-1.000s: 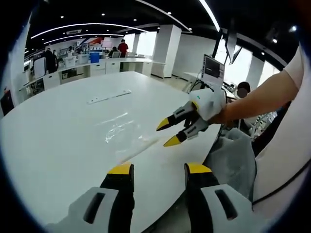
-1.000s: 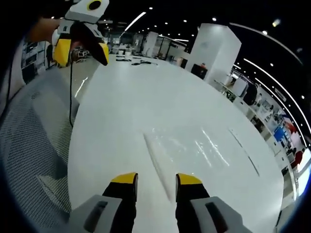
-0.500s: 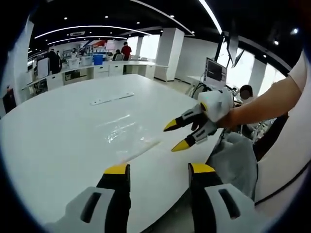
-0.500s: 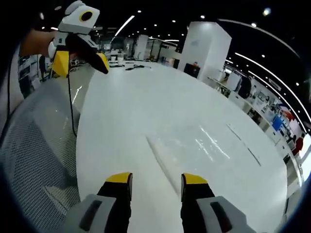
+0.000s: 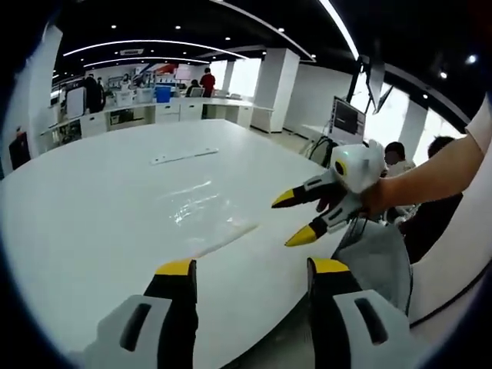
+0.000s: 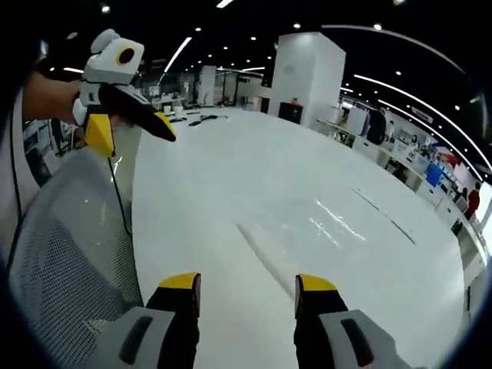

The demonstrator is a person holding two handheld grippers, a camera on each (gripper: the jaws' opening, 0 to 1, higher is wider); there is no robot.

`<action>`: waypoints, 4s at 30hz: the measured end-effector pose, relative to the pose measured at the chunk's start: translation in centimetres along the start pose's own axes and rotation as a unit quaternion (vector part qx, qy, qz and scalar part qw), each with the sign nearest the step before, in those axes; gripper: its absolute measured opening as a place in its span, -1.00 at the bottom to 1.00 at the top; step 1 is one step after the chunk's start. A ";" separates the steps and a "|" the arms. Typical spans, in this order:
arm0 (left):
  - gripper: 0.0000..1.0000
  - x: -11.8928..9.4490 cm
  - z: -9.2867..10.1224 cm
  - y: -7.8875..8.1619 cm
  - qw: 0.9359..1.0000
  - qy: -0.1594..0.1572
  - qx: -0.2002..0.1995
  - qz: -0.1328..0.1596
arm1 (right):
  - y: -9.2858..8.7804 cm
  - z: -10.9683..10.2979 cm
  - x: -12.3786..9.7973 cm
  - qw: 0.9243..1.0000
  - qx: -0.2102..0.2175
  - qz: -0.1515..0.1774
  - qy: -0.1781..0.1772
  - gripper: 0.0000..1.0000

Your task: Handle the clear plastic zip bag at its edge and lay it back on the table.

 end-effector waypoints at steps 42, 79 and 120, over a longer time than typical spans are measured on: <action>0.73 1.0 -0.5 -0.2 0.997 0.032 -0.067 0.034 | 1.0 -0.5 -2.9 0.992 0.111 0.017 -0.052 0.33; 0.98 0.8 -0.9 -0.6 0.991 0.042 -0.114 0.051 | 2.4 -0.7 -4.6 0.967 0.236 0.061 -0.079 0.58; 0.98 -0.8 -0.2 -0.9 0.990 0.043 -0.081 0.111 | 2.1 -2.7 -5.8 0.959 0.253 0.108 -0.074 0.85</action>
Point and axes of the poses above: the point that each gripper's makers call its tool centre point, and the gripper's own axes: x roughly forward along the fingers, z roughly to its right, y roughly out of its top, the point moved 2 cm from there along -x, roughly backward along the fingers, and after that the axes turned 11 degrees about z, right-handed, at the moved point
